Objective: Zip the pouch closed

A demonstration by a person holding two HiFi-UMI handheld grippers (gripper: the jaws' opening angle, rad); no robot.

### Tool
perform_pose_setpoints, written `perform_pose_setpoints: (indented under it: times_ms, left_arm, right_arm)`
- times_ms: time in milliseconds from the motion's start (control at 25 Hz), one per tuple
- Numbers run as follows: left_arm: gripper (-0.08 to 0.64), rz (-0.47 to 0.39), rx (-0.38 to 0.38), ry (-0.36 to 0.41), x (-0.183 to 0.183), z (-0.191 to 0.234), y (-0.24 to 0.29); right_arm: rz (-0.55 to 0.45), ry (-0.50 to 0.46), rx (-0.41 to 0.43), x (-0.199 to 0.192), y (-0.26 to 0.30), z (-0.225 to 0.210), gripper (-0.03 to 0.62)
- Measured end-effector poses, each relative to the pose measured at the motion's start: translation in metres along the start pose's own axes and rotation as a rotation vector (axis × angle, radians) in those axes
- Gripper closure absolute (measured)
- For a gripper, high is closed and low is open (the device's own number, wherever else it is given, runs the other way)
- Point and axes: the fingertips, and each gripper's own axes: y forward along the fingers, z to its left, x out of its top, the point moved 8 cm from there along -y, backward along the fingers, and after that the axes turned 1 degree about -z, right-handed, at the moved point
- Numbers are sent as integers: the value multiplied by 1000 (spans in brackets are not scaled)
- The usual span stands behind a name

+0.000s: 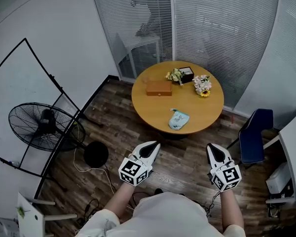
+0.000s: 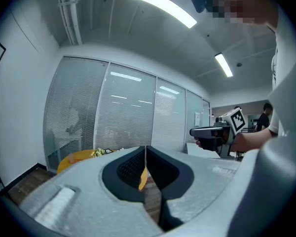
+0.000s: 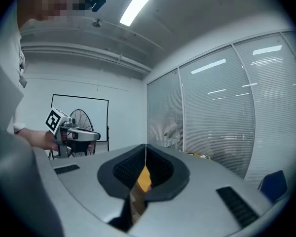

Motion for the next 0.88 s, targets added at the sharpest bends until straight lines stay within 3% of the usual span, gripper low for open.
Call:
perform_pose_setpoints:
  times_ms: [200,360,880]
  left_arm:
    - [535,-1,-29,-8,-1,9,-4]
    - [449,8,-50,-14,-8,16,-9]
    - [449,17,-77,-4,-21,52,-30]
  right_arm:
    - [26,4,-20,-4,6,6,572]
    - [52,2,-24,-10,11,15,531]
    - [75,-12,-35,-20,34,45,531]
